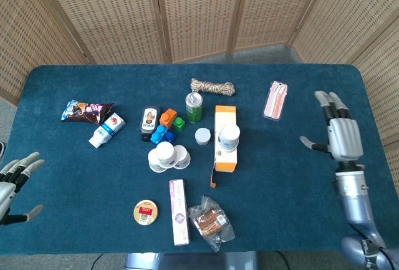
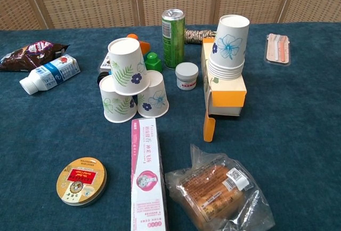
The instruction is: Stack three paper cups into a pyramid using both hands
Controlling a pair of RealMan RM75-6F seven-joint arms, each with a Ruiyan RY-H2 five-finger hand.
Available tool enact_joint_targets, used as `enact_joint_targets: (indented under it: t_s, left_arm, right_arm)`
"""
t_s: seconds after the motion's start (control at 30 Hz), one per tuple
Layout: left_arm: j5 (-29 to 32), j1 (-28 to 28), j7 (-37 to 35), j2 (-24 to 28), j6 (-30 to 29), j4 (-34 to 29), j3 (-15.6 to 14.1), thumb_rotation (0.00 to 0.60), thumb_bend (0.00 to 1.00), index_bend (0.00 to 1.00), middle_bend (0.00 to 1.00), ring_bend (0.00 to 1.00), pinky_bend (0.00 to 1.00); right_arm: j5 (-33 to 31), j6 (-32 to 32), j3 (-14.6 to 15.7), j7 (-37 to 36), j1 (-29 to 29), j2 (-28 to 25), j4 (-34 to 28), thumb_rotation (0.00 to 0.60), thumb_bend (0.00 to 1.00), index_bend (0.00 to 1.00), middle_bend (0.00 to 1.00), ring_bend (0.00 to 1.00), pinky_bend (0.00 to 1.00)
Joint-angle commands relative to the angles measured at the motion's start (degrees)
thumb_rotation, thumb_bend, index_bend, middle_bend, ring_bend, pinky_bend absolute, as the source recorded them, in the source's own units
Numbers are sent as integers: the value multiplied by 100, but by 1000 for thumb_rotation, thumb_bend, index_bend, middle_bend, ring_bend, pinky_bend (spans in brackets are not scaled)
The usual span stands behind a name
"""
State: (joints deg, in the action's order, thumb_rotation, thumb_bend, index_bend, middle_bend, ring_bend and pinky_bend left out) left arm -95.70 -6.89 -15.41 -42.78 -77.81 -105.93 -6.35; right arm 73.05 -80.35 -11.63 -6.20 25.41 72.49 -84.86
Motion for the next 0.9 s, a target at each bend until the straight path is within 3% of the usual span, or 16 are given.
enact_joint_targets:
  t_s: [0.03,0.4,0.67,0.9]
  left_arm:
    - [-7,11,20,-4,-13,-11,-6,600,311,76,0,0,0]
    - [-43,59,279,-41,-36,-85,-43,600,311,75,0,0,0]
    - [96,300,1117,-296,-362,-147,18,600,310,57,0,0,0]
    - [112,530,1361,-599,-730,35,58,600,309,0,0,0,0]
  right_arm:
    - [36,-85,110,-254,-261,-18,329,600,14,25,20,0,162]
    - [288,-567,411,-560,-1053,-246,546,600,1,24,7,0,122]
    - [530,-723,772,99,-1505,-604,-102,600,0,14,0,0,1]
    - [1136,-1155,1049,659,-1809,-553,-420,600,0,13,0,0,0]
